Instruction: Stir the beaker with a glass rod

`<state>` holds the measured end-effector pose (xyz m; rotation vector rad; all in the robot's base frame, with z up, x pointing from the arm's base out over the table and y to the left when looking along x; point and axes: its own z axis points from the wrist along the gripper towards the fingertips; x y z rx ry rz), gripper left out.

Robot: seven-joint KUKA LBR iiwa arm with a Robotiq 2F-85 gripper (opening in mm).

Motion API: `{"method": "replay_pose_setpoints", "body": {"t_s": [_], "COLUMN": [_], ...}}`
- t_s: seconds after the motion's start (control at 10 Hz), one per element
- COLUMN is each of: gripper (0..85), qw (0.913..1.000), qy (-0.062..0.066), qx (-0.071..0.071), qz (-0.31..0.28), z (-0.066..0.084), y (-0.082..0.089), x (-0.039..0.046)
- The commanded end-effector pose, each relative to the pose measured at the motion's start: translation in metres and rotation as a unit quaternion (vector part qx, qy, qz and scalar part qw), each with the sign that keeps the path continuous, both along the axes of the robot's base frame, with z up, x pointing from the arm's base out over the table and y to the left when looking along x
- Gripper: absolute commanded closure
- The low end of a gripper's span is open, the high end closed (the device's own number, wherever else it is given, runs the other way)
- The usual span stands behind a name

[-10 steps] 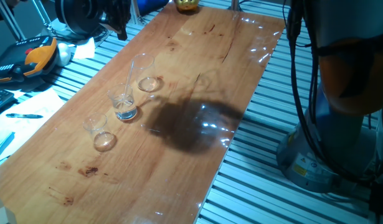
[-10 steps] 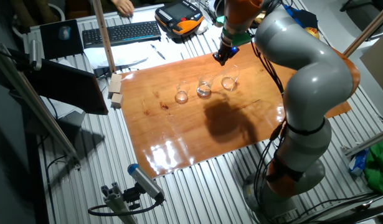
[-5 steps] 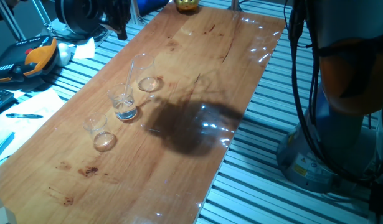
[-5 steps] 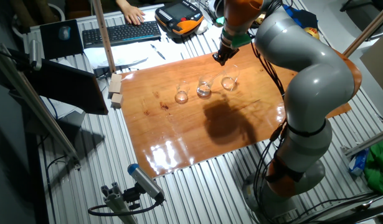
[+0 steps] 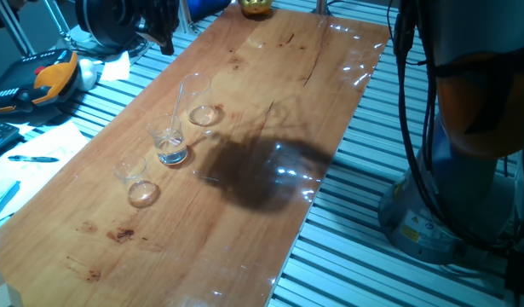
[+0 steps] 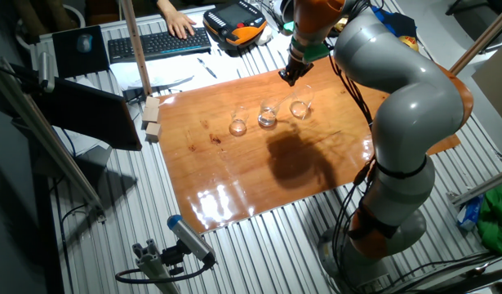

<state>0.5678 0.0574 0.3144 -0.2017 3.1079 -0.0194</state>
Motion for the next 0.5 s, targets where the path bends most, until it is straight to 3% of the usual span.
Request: {"method": "replay_pose_setpoints", "body": {"t_s": [0.0,0.4], "gripper": [85.0,85.0], "qw": [1.0000,1.0000], "qy": [0.001,0.003], "qx": [0.000,-0.001], "qz": [0.001,0.001], "z": [0.0000,0.0013], "y": [-0.0002,-0.0006], "x": [0.0000,-0.0015]}}
